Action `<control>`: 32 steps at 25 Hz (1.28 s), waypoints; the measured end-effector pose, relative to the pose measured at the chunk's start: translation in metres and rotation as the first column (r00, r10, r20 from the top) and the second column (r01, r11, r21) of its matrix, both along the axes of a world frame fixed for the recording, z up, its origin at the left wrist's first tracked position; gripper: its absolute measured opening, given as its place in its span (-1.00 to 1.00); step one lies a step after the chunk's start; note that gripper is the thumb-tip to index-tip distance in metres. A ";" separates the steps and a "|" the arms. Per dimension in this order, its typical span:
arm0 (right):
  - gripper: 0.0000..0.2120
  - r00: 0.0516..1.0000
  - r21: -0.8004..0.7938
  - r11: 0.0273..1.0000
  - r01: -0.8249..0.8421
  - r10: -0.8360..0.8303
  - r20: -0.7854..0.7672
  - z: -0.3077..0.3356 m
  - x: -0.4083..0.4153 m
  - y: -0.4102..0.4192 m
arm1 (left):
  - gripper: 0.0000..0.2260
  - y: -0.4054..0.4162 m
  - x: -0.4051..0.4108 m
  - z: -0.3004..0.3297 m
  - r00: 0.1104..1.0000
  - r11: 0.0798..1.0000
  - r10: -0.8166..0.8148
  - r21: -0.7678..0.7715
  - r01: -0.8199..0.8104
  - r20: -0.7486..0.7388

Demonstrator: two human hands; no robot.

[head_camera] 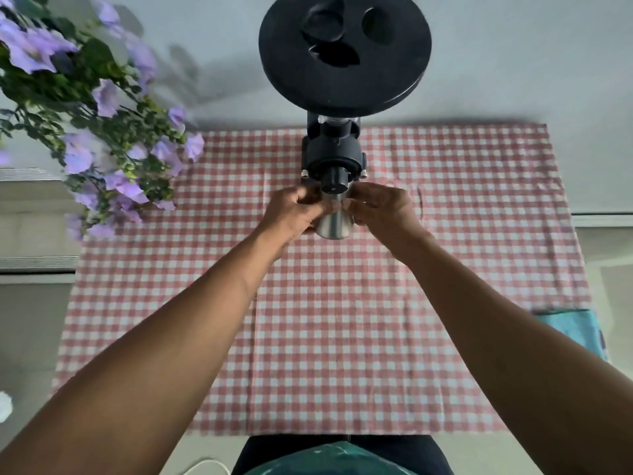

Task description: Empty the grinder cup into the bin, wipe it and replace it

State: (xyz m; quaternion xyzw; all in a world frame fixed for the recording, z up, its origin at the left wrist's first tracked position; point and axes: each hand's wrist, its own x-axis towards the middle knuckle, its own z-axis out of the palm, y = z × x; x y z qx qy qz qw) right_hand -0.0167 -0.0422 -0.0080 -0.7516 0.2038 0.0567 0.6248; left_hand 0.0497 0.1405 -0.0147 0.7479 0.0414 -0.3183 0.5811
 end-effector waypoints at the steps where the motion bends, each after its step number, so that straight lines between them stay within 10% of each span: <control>1: -0.86 1.000 -0.018 1.000 0.012 -0.012 0.005 -0.002 0.005 -0.001 | -0.54 0.000 0.004 -0.003 1.000 1.000 -0.001 0.004 0.001 0.021; 17: -0.72 0.992 -0.129 0.987 0.099 -0.087 0.092 -0.011 0.007 0.013 | -0.61 -0.003 0.003 -0.024 0.906 0.990 -0.040 0.138 -0.020 0.420; 32: -0.78 0.996 -0.266 0.961 0.072 -0.081 -0.025 -0.018 -0.014 0.023 | -0.51 0.005 -0.023 -0.014 0.930 0.974 -0.111 0.224 0.032 0.349</control>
